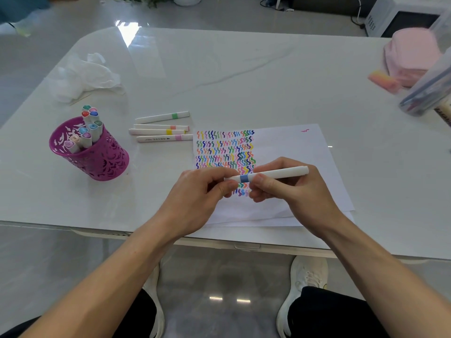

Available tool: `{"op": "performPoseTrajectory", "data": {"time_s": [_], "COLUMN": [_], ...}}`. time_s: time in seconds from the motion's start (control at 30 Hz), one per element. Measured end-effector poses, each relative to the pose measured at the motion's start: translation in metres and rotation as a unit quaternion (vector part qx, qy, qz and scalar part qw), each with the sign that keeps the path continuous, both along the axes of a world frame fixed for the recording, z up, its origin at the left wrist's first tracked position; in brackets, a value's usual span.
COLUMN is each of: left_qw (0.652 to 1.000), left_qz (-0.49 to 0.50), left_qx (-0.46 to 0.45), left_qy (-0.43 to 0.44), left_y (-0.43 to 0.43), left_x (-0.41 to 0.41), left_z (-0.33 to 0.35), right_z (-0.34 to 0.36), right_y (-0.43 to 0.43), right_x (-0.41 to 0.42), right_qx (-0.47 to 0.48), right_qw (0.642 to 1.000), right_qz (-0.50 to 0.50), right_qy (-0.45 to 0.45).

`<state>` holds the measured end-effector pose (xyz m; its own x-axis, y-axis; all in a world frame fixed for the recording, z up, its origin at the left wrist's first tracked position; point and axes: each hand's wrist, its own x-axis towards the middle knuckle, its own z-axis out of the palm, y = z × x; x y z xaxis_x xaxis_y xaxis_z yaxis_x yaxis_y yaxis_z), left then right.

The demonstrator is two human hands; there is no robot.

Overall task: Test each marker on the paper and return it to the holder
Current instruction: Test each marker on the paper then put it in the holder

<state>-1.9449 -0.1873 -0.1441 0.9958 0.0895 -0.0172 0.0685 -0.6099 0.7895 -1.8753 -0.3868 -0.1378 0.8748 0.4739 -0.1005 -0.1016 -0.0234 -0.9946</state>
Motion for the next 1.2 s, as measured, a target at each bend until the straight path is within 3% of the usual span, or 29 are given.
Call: {"op": "performPoseTrajectory", "data": {"time_s": [0.3,0.87,1.2], "left_qw": [0.999,0.998,0.980], "left_qz": [0.011,0.006,0.077], "left_qx": [-0.004,0.031,-0.176], "left_qy": [-0.046,-0.056,-0.061], "left_y": [-0.008,-0.010,0.003], "left_x": [-0.003,-0.006,-0.001], "left_z": [-0.005,0.001,0.021], "right_z": [0.001,-0.002,-0.002], "right_y": [-0.001,0.002,0.002], "right_x": [-0.001,-0.006,0.003], "right_qx": [0.022,0.038,0.052], "right_qw": [0.999,0.998,0.997], "right_qz": [0.001,0.000,-0.012], "right_qy": [0.038,0.052,0.061]}}
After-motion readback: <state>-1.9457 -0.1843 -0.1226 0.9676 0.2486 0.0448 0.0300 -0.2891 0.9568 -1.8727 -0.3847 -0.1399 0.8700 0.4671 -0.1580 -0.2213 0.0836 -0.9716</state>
